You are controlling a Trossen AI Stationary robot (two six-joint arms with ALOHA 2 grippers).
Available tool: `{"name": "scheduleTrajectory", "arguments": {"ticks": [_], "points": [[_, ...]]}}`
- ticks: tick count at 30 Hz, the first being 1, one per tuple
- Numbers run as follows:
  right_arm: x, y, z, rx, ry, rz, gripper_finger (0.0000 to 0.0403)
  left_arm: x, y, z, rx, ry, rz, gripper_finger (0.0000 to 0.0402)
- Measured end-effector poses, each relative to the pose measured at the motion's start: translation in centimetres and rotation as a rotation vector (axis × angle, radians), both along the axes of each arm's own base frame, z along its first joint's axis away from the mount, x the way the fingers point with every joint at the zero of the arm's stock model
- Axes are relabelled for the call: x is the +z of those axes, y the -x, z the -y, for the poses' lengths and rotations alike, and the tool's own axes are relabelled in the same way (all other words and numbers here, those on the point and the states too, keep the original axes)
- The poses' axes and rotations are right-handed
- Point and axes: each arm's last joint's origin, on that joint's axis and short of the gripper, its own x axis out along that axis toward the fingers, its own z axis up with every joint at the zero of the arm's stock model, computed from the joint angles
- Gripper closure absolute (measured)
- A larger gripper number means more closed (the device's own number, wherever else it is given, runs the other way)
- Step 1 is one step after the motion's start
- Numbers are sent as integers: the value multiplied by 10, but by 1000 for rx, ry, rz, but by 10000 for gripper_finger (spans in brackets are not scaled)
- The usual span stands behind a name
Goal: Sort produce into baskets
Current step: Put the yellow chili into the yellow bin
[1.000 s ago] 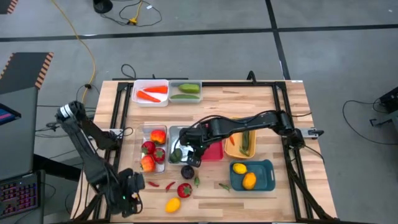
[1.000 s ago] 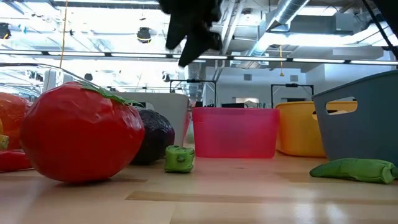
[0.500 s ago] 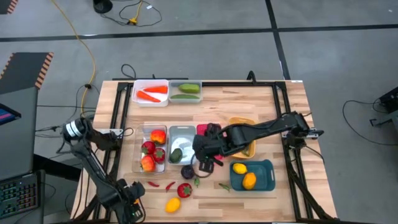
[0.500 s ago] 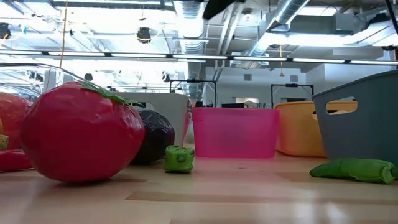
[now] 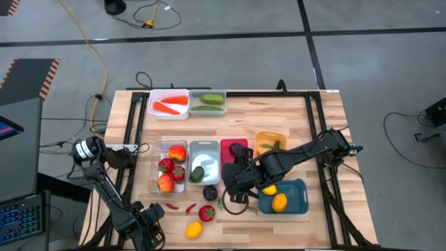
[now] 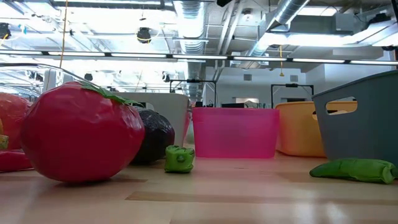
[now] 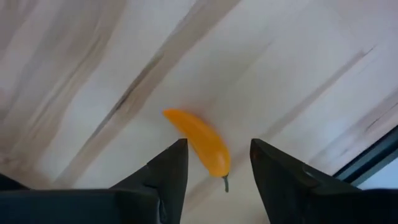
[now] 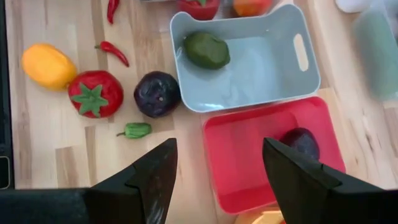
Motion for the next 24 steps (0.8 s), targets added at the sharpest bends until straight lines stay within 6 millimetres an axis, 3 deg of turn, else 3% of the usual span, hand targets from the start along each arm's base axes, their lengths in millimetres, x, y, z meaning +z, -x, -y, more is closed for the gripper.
{"name": "scheduleTrajectory", "arguments": {"ticks": [15, 24], "points": [[-1, 12, -25, 47, -5, -8, 140, -18, 7, -5, 56, 21, -16, 280], [-2, 27, -31, 10, 88, -60, 140, -18, 6, -6, 41, 20, -18, 343]]}}
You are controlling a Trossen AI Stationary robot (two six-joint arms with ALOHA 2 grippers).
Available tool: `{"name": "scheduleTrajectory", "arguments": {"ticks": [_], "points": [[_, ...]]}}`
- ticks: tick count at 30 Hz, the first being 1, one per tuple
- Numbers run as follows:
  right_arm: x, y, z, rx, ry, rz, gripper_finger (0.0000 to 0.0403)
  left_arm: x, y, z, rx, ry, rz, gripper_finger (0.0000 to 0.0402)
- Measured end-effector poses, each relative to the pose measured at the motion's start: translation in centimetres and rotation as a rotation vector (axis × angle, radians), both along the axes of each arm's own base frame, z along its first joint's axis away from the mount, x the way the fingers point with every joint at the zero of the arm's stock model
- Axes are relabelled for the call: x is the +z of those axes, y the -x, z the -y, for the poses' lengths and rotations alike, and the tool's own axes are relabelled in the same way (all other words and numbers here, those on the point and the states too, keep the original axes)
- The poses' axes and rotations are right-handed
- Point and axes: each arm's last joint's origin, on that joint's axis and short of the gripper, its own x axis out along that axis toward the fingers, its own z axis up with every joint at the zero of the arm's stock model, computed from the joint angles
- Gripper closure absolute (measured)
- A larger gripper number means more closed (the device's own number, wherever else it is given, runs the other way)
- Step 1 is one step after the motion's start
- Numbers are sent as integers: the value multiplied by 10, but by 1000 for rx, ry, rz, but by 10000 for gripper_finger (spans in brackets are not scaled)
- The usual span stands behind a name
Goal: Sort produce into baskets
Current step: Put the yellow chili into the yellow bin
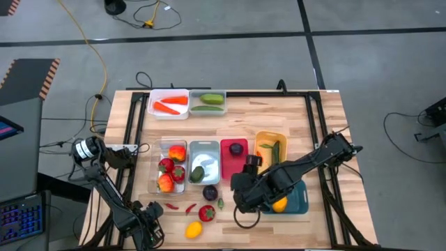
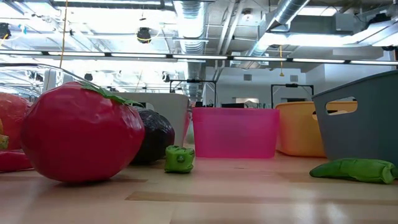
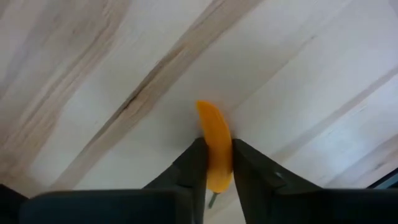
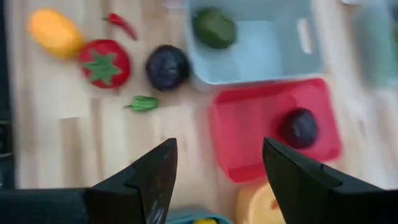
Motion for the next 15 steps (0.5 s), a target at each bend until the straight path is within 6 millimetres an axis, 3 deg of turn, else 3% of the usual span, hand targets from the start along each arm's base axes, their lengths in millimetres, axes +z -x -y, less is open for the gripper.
{"name": "scheduleTrajectory", "arguments": {"ticks": [7, 15], "points": [[-2, 21, 6, -180, 162, -57, 140, 0, -1, 1, -12, 10, 6, 370], [-2, 24, 1, -174, 174, -45, 140, 9, -14, 8, -123, 93, 55, 374]]}}
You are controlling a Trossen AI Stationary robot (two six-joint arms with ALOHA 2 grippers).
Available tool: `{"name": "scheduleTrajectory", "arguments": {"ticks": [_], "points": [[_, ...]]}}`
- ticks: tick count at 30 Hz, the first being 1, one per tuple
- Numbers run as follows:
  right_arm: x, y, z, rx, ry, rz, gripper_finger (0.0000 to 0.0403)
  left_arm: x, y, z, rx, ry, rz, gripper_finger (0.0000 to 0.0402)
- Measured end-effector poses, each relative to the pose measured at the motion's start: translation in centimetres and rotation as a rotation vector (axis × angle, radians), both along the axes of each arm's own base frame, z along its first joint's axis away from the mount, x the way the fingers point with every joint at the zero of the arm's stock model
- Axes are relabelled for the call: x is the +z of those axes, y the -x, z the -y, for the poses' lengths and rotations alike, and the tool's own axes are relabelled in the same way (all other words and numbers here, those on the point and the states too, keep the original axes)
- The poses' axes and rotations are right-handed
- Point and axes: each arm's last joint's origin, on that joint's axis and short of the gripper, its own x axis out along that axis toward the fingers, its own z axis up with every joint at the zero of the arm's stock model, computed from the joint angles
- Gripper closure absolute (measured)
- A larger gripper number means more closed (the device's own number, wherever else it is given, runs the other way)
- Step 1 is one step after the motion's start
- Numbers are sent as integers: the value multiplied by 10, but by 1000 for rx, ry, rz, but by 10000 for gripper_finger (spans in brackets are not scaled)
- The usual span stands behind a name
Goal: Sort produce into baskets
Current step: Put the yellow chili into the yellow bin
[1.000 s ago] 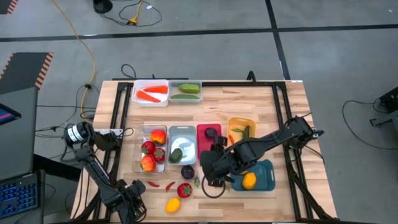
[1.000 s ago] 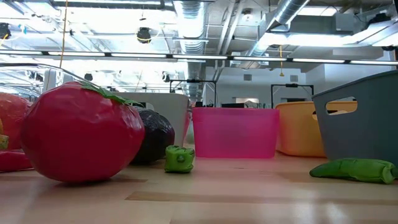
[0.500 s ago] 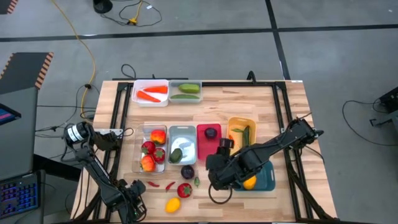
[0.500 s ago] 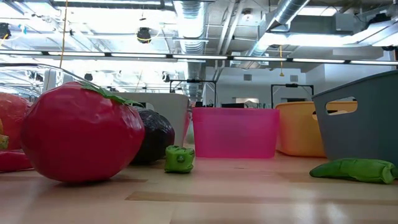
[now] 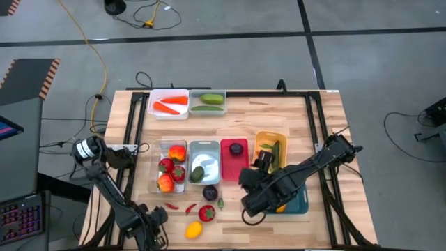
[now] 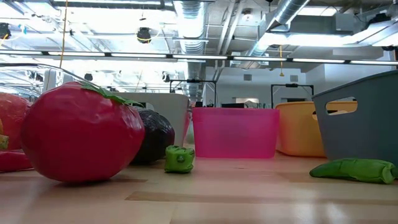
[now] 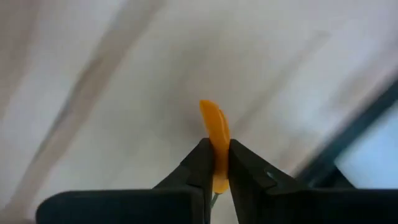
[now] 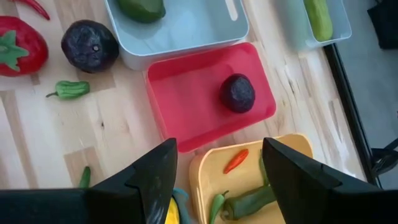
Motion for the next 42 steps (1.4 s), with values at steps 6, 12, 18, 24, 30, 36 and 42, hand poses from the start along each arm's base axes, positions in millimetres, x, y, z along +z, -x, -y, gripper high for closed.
{"name": "scheduleTrajectory", "arguments": {"ticks": [6, 12, 18, 24, 30, 36, 42], "points": [[0, -2, 3, -5, 3, -3, 140, 32, -22, 6, -115, 86, 106, 374], [2, -1, 6, 39, 20, -28, 140, 75, -47, -5, -211, 132, 268, 374], [12, 4, 13, 98, 31, -43, 140, 104, -83, -46, -248, -40, 505, 374], [42, 25, 26, 123, 22, 28, 140, 112, -129, -98, -272, -248, 668, 374], [67, 62, 50, 66, 40, 144, 140, 123, -174, -145, -319, -378, 888, 374], [62, 97, 75, -89, -23, 222, 140, 142, -198, -186, -358, -511, 1093, 374], [47, 113, 84, -160, -75, 278, 140, 153, -208, -215, -395, -585, 1203, 374]]}}
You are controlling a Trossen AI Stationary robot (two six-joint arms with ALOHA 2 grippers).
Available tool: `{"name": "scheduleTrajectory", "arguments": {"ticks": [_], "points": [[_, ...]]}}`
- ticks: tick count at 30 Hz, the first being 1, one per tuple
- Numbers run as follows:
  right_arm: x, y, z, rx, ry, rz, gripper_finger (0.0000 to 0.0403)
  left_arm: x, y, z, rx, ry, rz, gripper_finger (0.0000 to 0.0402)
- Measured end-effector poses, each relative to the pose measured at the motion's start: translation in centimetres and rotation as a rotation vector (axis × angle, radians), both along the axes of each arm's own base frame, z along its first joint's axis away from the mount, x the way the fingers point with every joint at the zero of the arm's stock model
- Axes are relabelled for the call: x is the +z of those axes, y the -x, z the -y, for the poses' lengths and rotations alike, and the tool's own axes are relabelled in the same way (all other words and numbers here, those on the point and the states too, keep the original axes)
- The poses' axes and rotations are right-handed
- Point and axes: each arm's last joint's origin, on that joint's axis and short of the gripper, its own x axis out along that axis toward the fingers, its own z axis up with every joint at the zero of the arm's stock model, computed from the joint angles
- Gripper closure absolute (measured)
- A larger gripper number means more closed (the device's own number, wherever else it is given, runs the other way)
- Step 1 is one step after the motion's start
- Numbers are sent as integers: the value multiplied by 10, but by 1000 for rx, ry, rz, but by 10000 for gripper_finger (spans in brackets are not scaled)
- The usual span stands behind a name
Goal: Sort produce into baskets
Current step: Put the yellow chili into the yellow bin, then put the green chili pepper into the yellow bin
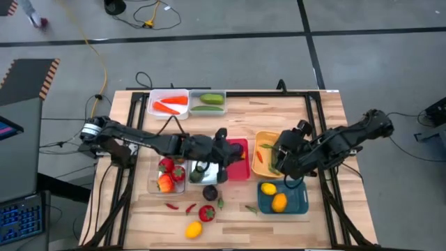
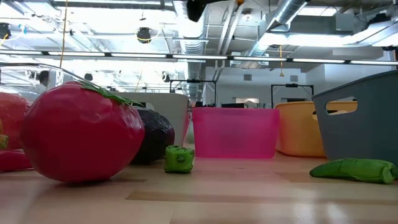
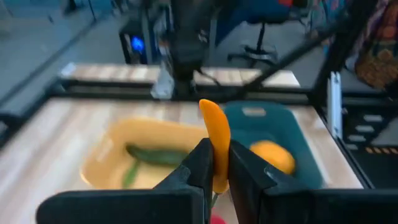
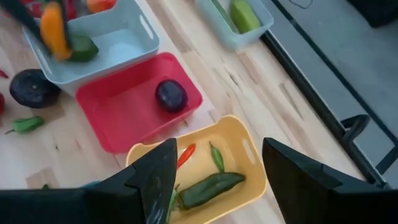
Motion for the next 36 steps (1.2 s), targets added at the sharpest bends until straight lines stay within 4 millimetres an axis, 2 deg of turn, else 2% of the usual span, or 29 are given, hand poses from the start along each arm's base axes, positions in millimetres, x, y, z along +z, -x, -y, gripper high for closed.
{"name": "scheduleTrajectory", "arguments": {"ticks": [2, 5, 9, 17, 22, 25, 28, 32, 36], "points": [[-5, 1, 1, 1, -6, 0, 140, 3, -2, -8, 7, -17, 34, 374], [-8, 2, 1, 0, -4, -4, 140, -3, -13, -14, -3, -14, 77, 372], [-9, 0, 2, -3, -2, -5, 140, -28, -35, -16, -68, -22, 110, 355], [-9, -2, 1, -3, -14, 13, 140, -87, -74, -28, -43, -53, 116, 302], [-8, -3, 1, -3, -21, 21, 140, -109, -100, -33, -27, -43, 75, 277], [-8, -3, 0, -2, -23, 24, 140, -108, -108, -33, -23, -23, 21, 268], [-8, -4, -2, 10, -50, 26, 140, -95, -112, -32, -38, -51, -27, 267], [-8, -6, -4, 33, -124, 20, 140, -63, -107, -32, -68, -117, -103, 269], [-8, -9, -7, 59, -198, 30, 140, -31, -92, -33, -96, -165, -209, 271]]}}
